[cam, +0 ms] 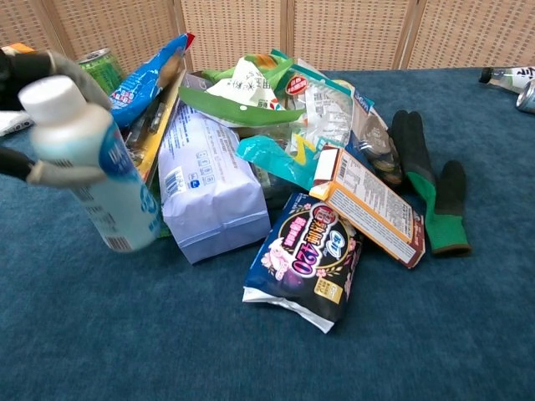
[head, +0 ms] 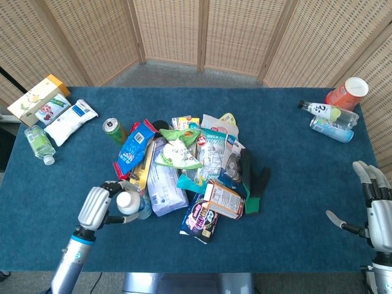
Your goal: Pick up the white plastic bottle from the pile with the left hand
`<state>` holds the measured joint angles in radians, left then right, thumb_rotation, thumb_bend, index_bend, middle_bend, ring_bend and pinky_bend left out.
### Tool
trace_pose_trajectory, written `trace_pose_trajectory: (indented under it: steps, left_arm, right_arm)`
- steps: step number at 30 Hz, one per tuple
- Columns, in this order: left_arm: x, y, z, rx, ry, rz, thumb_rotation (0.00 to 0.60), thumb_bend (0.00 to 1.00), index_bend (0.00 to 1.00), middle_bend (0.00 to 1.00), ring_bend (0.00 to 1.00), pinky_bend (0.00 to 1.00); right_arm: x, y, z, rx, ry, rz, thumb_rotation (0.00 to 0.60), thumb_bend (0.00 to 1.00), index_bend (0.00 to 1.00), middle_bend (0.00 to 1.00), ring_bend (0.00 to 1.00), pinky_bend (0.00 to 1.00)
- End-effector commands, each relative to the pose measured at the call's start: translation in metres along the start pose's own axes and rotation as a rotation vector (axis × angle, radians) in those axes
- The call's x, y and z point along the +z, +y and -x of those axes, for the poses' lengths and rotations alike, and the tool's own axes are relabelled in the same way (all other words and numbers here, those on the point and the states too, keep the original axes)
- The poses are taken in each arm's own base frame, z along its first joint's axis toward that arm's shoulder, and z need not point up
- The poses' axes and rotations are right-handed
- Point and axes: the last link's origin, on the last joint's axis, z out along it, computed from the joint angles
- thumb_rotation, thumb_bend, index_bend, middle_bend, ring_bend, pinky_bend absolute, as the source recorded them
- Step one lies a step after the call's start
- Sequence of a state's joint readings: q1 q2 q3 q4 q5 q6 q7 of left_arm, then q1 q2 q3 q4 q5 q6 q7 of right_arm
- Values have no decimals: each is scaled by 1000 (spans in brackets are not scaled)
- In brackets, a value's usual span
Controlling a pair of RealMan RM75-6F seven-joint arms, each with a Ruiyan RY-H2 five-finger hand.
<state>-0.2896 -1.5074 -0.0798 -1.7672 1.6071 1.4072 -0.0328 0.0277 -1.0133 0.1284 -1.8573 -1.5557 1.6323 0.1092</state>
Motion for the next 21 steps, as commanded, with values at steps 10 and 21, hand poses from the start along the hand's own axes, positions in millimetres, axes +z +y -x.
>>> trace_pose_trajectory:
  steps: [10, 21]
  left_arm:
    - [1, 56, -86, -35, 175, 110, 600, 0, 842, 793, 537, 465]
    - [4, 77, -120, -3, 249, 150, 600, 0, 842, 793, 550, 477]
  right_arm:
    - [-1, -3, 1, 4, -3, -6, 600, 0, 0, 0, 0, 0]
    - [-1, -4, 1, 5, -5, -10, 600, 0, 0, 0, 0, 0]
